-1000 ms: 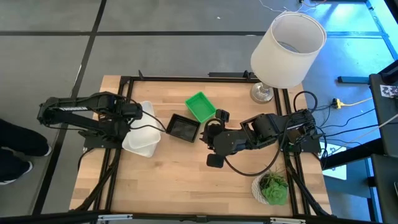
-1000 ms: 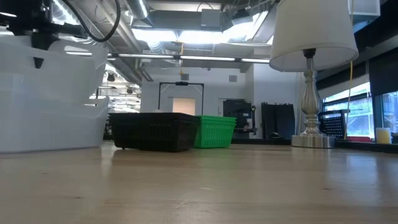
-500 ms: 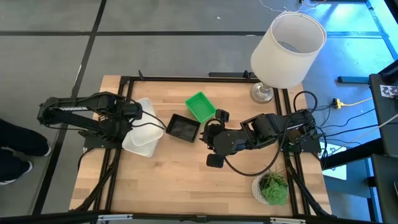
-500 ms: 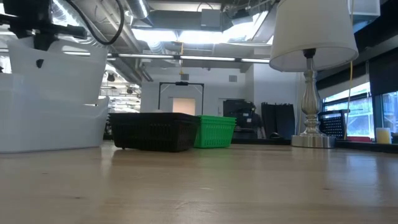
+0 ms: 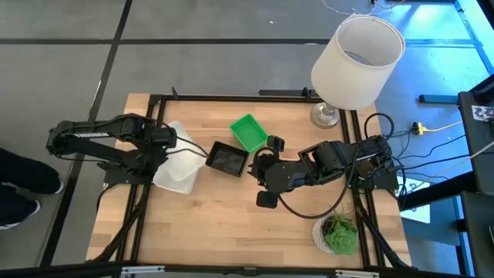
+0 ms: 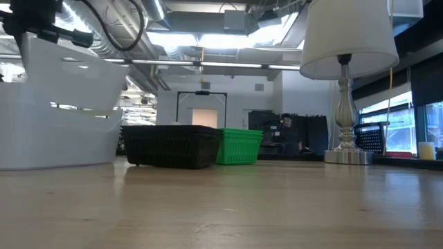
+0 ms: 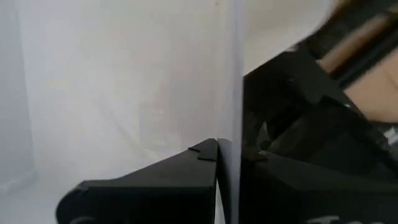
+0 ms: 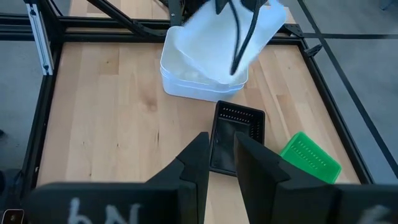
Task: Stack baskets by color
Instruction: Stack the right white bin on the left white bins
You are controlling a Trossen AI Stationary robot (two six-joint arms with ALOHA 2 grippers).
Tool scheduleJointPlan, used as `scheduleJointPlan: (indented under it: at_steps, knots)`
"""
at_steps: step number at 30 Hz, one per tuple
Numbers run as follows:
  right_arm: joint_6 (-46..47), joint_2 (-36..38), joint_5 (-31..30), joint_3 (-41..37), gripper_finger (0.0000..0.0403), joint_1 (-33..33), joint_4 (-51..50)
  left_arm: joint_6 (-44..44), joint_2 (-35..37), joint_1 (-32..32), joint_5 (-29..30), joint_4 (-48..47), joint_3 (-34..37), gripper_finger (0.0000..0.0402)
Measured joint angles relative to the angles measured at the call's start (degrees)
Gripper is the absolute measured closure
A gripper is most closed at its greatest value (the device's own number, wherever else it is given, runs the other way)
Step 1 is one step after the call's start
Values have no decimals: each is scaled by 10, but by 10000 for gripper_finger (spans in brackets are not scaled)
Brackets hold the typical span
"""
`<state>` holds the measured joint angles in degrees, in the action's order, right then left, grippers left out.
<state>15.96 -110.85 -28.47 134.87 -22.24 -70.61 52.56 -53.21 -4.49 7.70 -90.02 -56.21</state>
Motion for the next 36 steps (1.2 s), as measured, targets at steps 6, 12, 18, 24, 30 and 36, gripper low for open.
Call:
scheduleJointPlan:
  at_steps: [6,12,18,24,30,36]
  knots:
    - [-16,0,0,0,328,0,0,171,4,13,0,0,0,402]
    - [-13,0,0,0,328,0,0,259,3,14,29,1,6,402]
    - [-14,0,0,0,328,0,0,263,4,22,3,0,71,402]
    - [-12,0,0,0,328,0,0,314,5,55,48,0,117,401]
    - [-13,0,-4,0,328,0,0,319,5,81,48,1,118,401]
    - [-14,0,-4,0,328,0,0,341,3,123,68,5,124,401]
